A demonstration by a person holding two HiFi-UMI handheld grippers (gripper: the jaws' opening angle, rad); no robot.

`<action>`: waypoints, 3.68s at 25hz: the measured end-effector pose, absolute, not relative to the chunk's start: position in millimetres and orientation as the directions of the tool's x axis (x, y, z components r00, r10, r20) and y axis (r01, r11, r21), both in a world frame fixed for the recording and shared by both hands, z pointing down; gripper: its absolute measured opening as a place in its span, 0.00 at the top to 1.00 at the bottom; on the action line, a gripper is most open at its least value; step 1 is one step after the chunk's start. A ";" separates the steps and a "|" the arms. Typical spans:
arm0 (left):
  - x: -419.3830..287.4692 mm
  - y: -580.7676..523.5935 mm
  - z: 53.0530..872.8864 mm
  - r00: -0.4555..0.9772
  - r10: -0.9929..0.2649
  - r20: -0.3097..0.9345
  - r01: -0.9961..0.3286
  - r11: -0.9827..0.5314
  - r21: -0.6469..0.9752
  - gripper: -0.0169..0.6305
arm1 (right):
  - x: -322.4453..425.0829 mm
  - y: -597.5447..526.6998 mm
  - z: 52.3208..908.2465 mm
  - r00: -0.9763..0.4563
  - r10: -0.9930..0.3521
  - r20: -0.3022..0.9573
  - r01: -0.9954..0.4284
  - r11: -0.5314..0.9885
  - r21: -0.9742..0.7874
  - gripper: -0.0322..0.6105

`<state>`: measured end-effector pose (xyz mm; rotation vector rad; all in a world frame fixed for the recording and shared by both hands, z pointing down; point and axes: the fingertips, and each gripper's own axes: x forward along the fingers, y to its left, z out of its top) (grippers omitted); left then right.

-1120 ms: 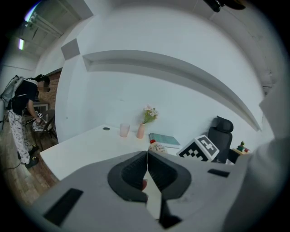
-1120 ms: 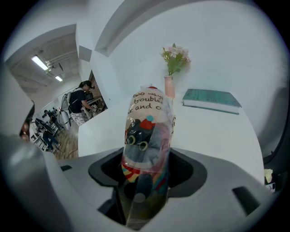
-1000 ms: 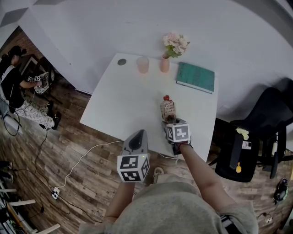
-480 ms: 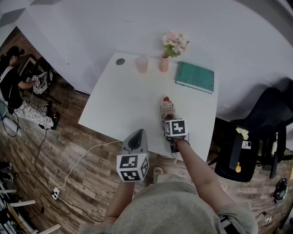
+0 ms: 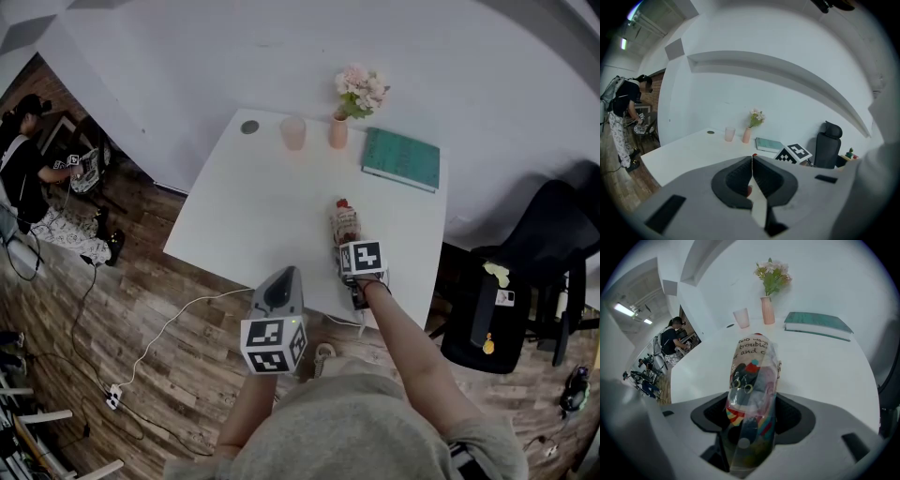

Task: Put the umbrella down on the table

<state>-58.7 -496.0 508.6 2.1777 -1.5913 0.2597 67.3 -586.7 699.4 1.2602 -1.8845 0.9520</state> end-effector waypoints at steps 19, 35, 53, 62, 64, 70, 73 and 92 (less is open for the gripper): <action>-80.2 -433.9 481.1 0.320 -0.876 0.361 -0.942 -0.255 0.218 0.96 | 73.4 -539.6 640.7 -0.280 -0.584 0.762 -0.956 0.239 -0.168 0.52; -87.9 -325.1 464.3 0.352 -0.876 0.330 -0.933 -0.302 0.196 0.96 | 53.3 -421.4 570.5 -0.318 -0.705 0.634 -0.947 0.266 -0.180 0.59; -102.1 -213.3 465.0 0.381 -0.871 0.311 -0.922 -0.334 0.193 0.96 | 38.3 -273.8 512.8 -0.313 -0.811 0.495 -0.950 0.267 -0.164 0.76; -106.0 -159.0 465.6 0.391 -0.870 0.301 -0.918 -0.347 0.192 0.96 | 33.2 -204.5 490.7 -0.291 -0.852 0.436 -0.956 0.270 -0.110 0.84; -106.5 -146.7 465.4 0.391 -0.870 0.301 -0.918 -0.347 0.192 0.96 | 33.5 -190.1 487.4 -0.290 -0.857 0.426 -0.957 0.270 -0.108 0.86; -110.9 -118.3 463.6 0.385 -0.874 0.296 -0.920 -0.340 0.192 0.96 | 35.6 -154.2 481.7 -0.281 -0.870 0.406 -0.960 0.262 -0.103 0.90; -112.5 -106.0 462.6 0.382 -0.877 0.290 -0.921 -0.338 0.194 0.96 | 35.4 -137.3 478.6 -0.278 -0.876 0.393 -0.960 0.264 -0.092 0.93; -119.3 -73.3 460.5 0.382 -0.881 0.280 -0.922 -0.342 0.182 0.96 | 23.5 -90.9 471.7 -0.294 -0.886 0.357 -0.955 0.287 -0.073 0.95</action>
